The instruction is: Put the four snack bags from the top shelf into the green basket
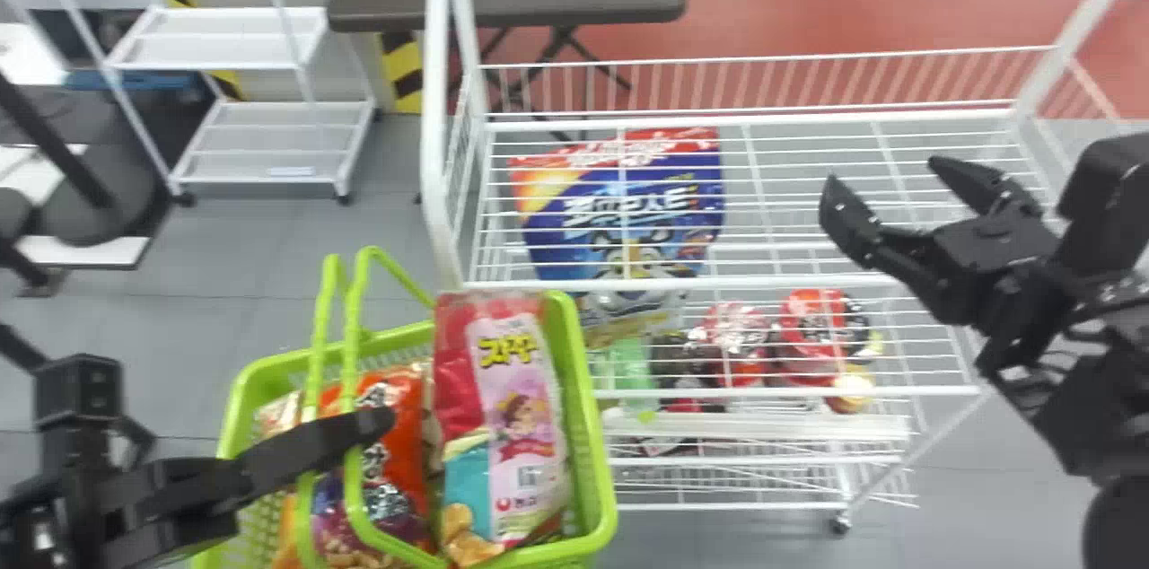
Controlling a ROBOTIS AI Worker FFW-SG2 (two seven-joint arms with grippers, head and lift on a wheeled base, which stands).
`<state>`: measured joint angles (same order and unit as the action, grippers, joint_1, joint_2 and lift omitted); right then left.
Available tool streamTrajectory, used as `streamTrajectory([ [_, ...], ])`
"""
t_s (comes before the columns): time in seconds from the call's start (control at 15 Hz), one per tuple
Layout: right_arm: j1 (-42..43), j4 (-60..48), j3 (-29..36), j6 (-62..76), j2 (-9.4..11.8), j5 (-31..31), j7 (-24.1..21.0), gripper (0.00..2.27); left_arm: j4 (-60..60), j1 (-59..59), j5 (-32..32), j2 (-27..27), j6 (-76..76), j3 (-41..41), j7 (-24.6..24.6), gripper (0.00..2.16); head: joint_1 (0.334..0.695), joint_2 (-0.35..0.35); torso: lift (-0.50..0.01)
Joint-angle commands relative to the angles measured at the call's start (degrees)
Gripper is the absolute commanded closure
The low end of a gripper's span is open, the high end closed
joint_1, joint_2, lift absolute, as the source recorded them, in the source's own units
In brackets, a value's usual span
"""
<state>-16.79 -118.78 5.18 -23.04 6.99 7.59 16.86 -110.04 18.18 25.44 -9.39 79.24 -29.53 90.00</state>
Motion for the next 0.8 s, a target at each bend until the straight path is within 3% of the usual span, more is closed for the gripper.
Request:
streamTrajectory([
  [0.0,-1.8,3.6,1.0,5.7,0.0,-0.3,0.0,0.04,-2.9,0.5,0.0,0.0,-0.3,-0.1,0.6,2.15,0.695,-0.014,0.000],
  [0.73,-5.2,6.5,1.6,15.5,-0.2,1.7,0.1,0.06,-6.1,1.2,-1.8,0.2,-0.3,-0.3,0.6,2.15,0.695,-0.052,0.000],
])
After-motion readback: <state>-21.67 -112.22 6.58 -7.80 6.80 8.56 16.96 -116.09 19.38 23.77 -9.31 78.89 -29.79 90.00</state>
